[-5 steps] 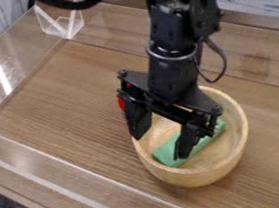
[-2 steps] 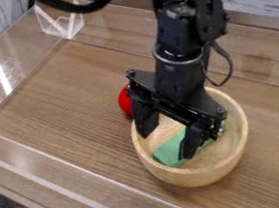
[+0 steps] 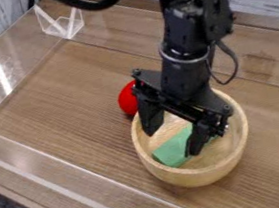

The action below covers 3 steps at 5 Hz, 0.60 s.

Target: Remove the green block from the brown bowl and put it on the table

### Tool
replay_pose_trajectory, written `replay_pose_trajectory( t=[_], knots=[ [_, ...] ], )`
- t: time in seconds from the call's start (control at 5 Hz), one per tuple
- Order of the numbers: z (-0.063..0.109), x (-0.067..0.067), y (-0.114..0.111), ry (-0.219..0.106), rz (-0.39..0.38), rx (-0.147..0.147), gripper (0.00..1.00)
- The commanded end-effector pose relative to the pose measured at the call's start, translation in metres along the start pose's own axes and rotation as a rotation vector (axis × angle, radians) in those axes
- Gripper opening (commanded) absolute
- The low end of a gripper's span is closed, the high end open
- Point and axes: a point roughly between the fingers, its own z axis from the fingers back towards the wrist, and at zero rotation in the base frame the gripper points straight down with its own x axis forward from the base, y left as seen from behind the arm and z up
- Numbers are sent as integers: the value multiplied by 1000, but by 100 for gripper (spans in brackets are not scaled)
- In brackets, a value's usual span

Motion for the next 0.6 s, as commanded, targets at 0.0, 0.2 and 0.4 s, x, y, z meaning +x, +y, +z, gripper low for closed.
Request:
replay_pose_trajectory(
  t=[0.0, 0.2, 0.4],
  knots=[
    [-5, 4, -3, -21, 47, -4, 100],
    [-18, 9, -17, -26, 30, 2, 100],
    [-21, 13, -20, -33, 27, 13, 100]
  ],
)
